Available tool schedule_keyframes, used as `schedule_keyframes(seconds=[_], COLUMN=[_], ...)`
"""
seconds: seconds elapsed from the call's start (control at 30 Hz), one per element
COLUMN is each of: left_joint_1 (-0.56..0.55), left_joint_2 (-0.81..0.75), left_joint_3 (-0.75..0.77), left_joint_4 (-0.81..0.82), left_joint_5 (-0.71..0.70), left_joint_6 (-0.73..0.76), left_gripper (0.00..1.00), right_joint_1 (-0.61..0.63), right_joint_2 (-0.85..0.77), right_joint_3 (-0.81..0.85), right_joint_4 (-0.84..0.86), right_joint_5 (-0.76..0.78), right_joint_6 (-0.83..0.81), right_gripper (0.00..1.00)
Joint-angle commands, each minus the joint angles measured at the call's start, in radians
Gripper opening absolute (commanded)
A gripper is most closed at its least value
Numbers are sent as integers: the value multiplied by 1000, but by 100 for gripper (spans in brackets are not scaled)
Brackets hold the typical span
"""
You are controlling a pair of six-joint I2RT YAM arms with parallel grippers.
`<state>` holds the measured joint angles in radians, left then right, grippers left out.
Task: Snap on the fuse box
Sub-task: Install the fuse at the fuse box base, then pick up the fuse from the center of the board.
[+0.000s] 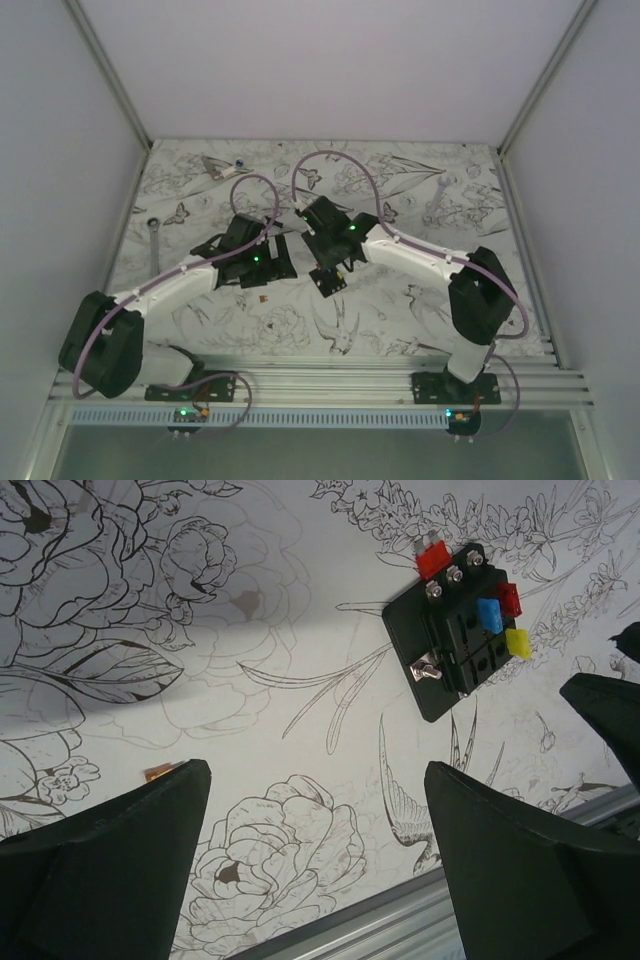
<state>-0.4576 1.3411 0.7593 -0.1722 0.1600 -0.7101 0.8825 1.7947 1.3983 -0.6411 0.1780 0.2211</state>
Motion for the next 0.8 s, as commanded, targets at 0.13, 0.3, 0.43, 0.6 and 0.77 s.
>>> schedule_keyframes(seconds=[0.13, 0.3, 0.43, 0.6, 0.77], left_joint_1=[7, -1, -24, -67, -80], left_joint_2=[-57, -115, -120, -81, -1], left_joint_3=[-30, -20, -11, 1, 15], left_joint_4=[-93, -213, -278, -308, -309], left_joint_5=[-55, -165, -238, -319, -334], left_joint_6=[24, 61, 51, 20, -2], left_gripper=[92, 88, 80, 63, 52], right_joint_1=[-2, -6, -10, -11, -13], right_joint_2=[-74, -127, -176, -221, -271], right_joint_3=[-108, -185, -241, -299, -340], right_joint_4=[87, 154, 211, 269, 293], right_joint_5=[45, 70, 102, 121, 133], right_joint_6=[2, 0, -2, -13, -20], right_gripper=[53, 70, 80, 94, 100])
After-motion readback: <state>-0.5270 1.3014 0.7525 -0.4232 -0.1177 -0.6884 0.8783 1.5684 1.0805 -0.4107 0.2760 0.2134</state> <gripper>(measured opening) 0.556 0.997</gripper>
